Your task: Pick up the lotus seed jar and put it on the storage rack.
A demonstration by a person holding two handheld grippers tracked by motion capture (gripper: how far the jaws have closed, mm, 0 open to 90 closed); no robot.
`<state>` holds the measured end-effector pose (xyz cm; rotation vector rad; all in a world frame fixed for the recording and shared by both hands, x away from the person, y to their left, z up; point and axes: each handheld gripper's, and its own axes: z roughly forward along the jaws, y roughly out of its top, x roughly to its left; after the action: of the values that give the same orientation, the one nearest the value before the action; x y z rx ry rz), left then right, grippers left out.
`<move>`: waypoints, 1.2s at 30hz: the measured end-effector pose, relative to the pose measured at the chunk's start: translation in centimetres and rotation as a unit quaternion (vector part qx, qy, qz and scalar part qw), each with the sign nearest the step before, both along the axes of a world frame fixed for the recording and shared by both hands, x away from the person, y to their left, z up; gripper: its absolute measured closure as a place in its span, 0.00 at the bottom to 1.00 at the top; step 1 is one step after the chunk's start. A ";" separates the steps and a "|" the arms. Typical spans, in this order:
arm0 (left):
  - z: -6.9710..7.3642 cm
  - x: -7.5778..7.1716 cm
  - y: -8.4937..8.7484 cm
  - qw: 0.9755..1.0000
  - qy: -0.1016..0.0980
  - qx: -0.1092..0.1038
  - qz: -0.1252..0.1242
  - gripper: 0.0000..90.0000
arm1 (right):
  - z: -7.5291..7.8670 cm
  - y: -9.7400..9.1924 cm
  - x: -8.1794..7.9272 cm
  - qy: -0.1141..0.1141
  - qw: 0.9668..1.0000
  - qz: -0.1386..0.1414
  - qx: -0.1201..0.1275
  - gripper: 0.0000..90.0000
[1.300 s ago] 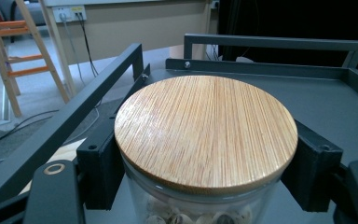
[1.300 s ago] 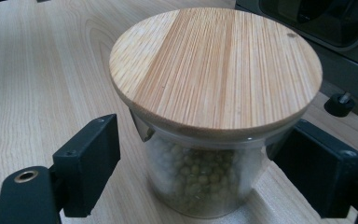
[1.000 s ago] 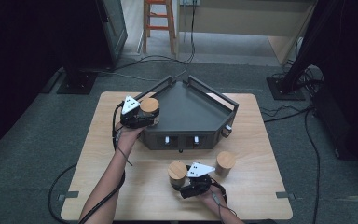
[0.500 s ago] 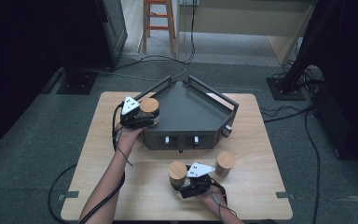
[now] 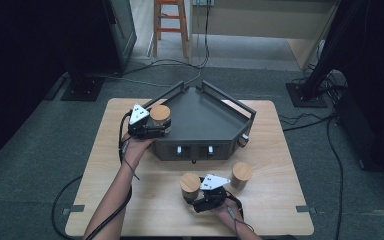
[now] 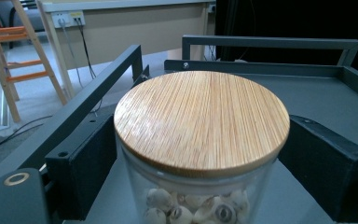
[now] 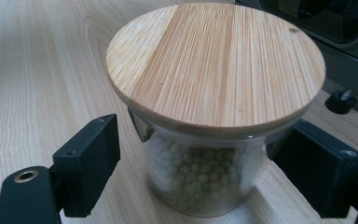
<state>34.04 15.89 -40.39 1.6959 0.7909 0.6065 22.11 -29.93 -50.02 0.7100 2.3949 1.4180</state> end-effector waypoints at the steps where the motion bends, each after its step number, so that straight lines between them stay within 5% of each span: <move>1: 0.0 -0.1 0.1 1.000 -0.001 0.001 0.001 0.13 | 0.0 0.0 0.0 0.000 1.000 -0.001 0.000 0.17; 36: 0.0 -2.5 1.5 1.000 0.002 0.010 0.010 0.13 | 0.0 0.0 0.0 0.001 1.000 -0.002 -0.001 0.17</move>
<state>31.58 17.34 -40.36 1.7084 0.8076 0.6271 22.11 -29.88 -50.04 0.7147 2.3946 1.4151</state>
